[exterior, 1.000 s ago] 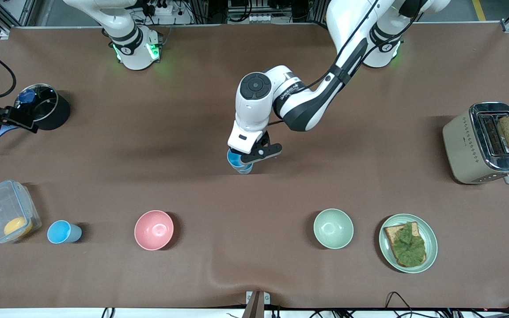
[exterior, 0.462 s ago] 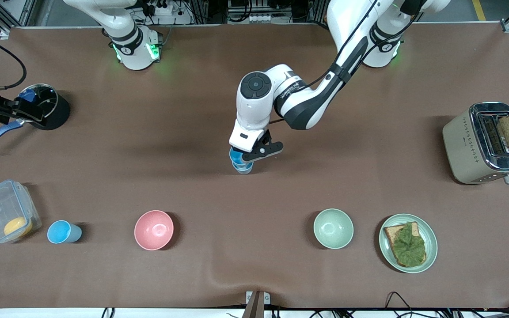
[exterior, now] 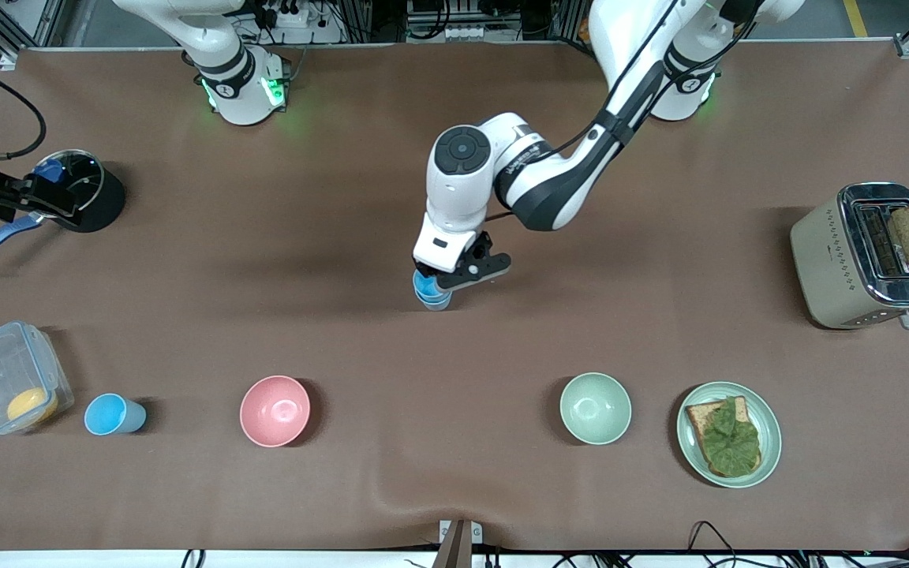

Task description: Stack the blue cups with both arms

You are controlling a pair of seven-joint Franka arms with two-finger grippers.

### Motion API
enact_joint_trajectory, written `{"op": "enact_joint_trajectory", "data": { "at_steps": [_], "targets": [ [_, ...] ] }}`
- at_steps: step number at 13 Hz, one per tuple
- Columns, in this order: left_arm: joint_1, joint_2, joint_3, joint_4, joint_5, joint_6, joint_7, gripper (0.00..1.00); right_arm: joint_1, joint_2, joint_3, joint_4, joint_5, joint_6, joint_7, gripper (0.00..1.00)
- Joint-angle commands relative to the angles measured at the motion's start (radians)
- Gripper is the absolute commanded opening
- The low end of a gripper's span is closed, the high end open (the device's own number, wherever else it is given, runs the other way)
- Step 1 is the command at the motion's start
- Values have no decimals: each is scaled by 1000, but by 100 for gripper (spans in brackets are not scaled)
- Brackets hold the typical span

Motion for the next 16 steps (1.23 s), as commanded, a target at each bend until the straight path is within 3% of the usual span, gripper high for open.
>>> {"op": "enact_joint_trajectory", "data": {
  "at_steps": [1,5,10,11,13,14,16],
  "targets": [
    [125,-188,-2,-35,34,-132,11,100,-19,1,18,12,-19,-11,12,100],
    [332,-354,-13,-32,25,-253,186,100,-20,1,18,12,-19,-11,12,100],
    [541,-418,-8,-24,-55,-345,554,100,-22,1,18,12,-18,-14,10,100],
    [553,-440,8,-16,-96,-367,603,100,-22,1,18,10,-18,-14,10,100],
    [543,-486,131,-15,-209,-472,894,100,-22,1,18,10,-18,-15,10,100],
    [549,-513,159,-15,-250,-514,985,100,-22,1,18,10,-18,-15,10,100],
    [546,-559,196,-15,-248,-595,1010,100,-22,1,18,10,-18,-18,12,100]
  ]
}}
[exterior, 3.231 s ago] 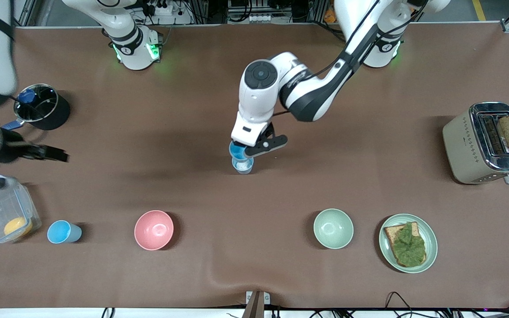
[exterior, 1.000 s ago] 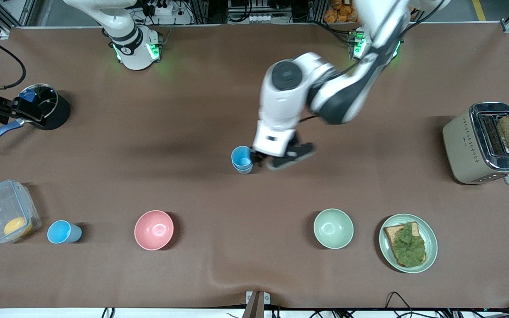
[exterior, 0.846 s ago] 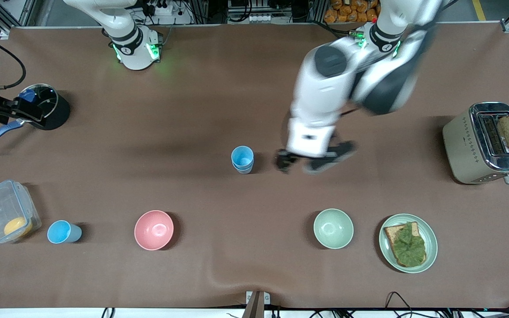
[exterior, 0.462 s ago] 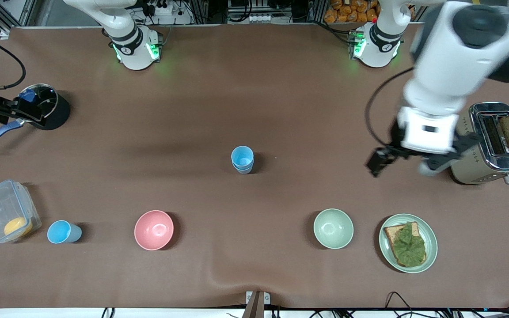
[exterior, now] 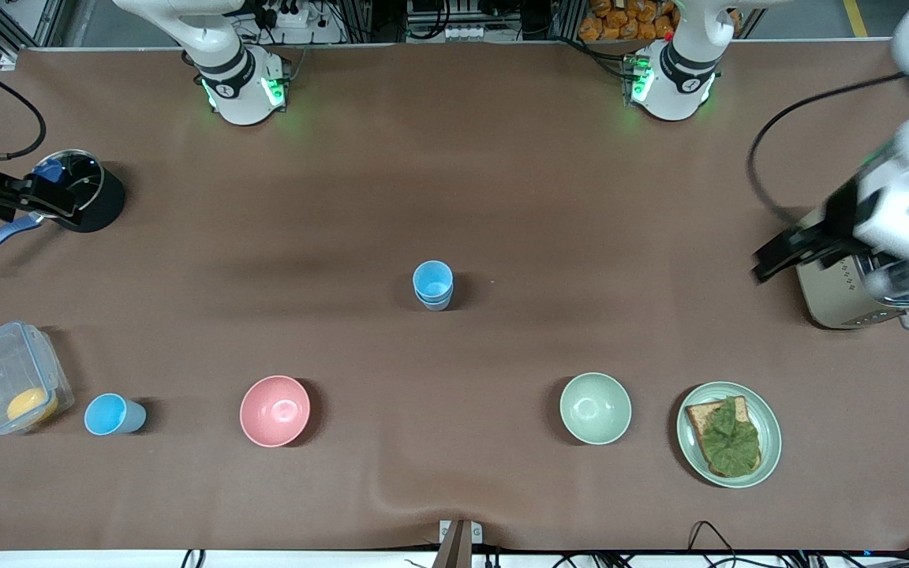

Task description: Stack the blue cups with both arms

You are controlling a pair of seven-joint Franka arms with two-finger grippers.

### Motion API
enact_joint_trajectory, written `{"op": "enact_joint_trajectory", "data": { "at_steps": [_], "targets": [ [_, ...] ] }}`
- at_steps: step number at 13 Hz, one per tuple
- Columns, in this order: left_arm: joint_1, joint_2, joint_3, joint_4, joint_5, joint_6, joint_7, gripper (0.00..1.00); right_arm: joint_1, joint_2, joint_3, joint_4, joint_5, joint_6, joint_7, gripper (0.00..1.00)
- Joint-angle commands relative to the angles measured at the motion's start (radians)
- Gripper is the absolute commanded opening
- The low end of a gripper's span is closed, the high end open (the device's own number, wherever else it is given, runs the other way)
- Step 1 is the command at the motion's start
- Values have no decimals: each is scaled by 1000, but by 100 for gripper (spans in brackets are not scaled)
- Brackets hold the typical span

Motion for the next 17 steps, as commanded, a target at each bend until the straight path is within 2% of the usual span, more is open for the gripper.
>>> {"op": "enact_joint_trajectory", "data": {
  "at_steps": [1,3,6,9,12,15,17],
  "targets": [
    [-9,-78,26,-19,-25,-93,45,100,-19,1,18,10,-17,-14,12,100],
    [6,-118,38,-45,-31,-143,55,100,-21,1,18,10,-17,-14,10,100],
    [5,-171,42,-105,-25,-150,57,100,-21,1,18,10,-17,-16,10,100],
    [-6,-180,64,-108,-25,-149,58,100,-21,1,18,9,-17,-17,12,100],
    [-6,-180,66,-119,-25,-155,144,100,-21,1,18,9,-17,-17,12,100],
    [-10,-177,60,-128,-18,-153,138,100,-21,1,18,9,-17,-19,12,100],
    [-36,-172,40,-161,80,-88,132,100,-22,1,18,7,-17,-17,12,100]
  ]
}}
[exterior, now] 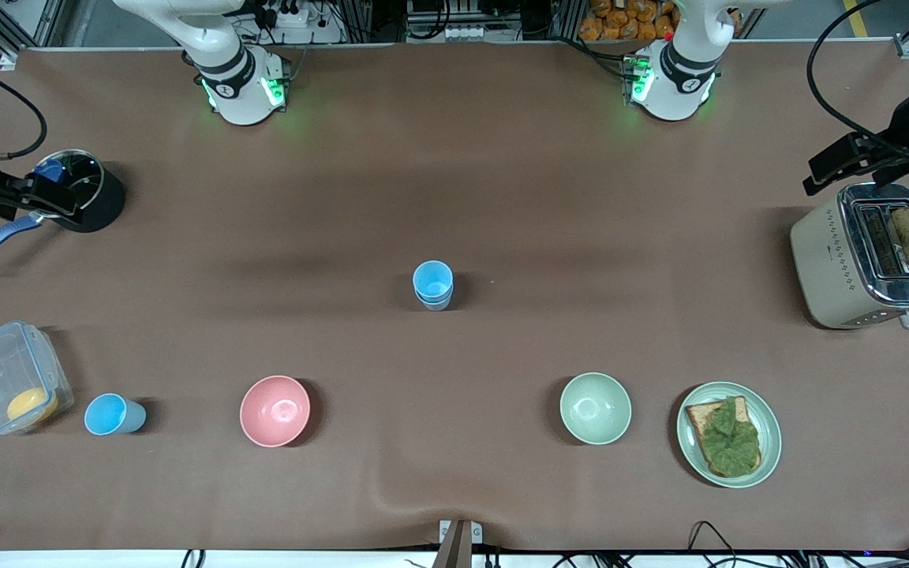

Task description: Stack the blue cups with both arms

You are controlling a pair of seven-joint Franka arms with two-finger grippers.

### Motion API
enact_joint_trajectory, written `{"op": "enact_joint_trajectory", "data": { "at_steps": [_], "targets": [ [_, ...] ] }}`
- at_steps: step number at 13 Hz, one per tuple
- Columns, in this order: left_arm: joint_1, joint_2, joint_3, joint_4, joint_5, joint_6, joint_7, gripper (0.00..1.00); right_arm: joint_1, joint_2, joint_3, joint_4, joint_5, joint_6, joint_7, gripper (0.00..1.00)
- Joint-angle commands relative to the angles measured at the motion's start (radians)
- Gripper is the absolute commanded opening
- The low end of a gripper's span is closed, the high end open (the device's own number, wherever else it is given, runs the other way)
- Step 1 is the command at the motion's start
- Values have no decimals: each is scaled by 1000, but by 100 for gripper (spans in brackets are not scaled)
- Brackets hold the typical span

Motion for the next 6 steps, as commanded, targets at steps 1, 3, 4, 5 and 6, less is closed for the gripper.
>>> {"op": "enact_joint_trajectory", "data": {
  "at_steps": [1,3,4,5,6],
  "targets": [
    [-29,-22,-12,-76,82,88,6,100,-22,1,18,9,-17,-12,12,100],
    [-31,-19,-12,-79,80,100,-1,100,-22,1,18,9,-17,-10,10,100],
    [-31,-13,-12,-74,80,102,2,100,-22,1,18,9,-17,-12,12,100],
    [-29,-13,-12,-73,74,100,5,100,-22,1,18,9,-17,-13,12,100],
    [-28,-11,-12,-70,73,100,8,100,-22,1,18,9,-17,-13,12,100]
  ]
}}
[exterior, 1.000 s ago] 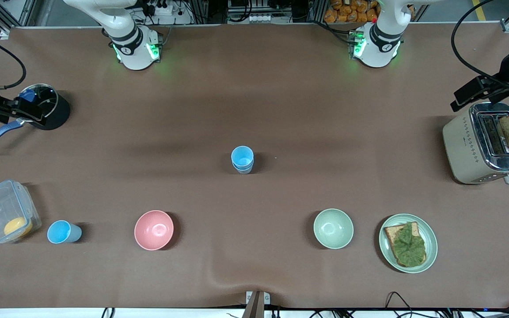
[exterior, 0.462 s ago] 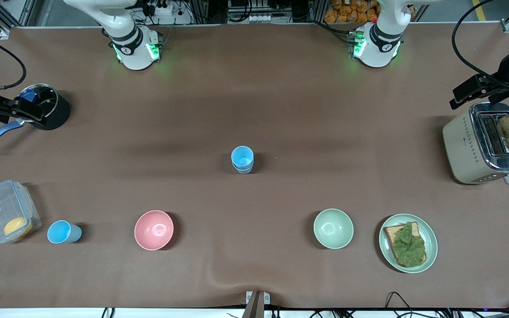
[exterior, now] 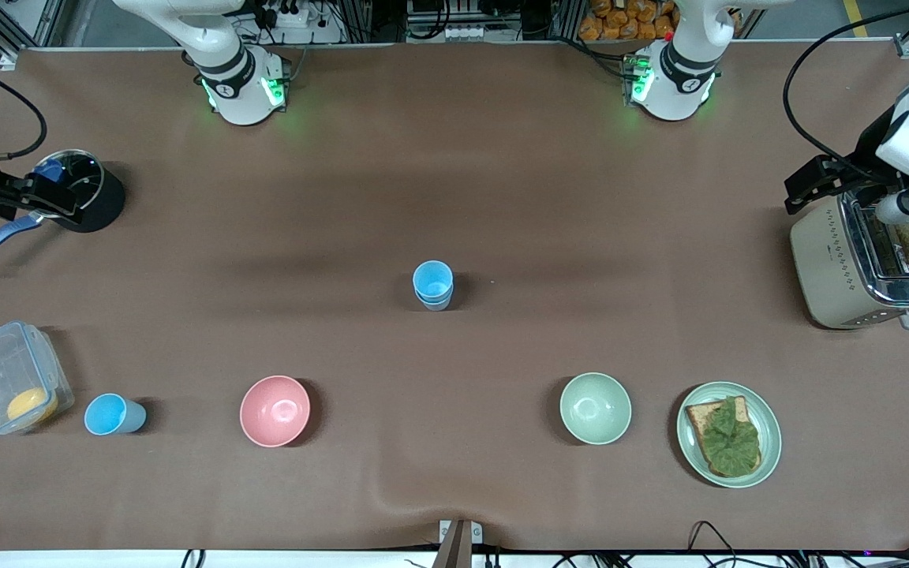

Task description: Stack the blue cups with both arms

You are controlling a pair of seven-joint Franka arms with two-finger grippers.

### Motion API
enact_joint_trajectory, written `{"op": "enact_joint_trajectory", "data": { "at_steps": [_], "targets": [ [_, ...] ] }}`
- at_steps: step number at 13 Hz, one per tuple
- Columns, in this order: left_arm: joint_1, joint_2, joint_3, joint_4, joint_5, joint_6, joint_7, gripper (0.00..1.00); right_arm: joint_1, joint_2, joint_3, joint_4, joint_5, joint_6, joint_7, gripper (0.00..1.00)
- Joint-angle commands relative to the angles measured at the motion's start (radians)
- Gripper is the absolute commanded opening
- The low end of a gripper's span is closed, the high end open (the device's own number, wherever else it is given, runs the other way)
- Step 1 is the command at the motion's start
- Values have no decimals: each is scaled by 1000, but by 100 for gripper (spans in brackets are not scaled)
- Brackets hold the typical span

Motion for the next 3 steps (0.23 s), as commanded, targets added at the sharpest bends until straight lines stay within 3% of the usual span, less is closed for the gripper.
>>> {"op": "enact_joint_trajectory", "data": {
  "at_steps": [1,3],
  "targets": [
    [6,-14,0,-5,14,11,12,100,-22,1,18,9,-17,-12,12,100],
    [9,-16,1,-5,-5,6,28,100,-22,1,18,9,-17,-12,12,100]
  ]
}}
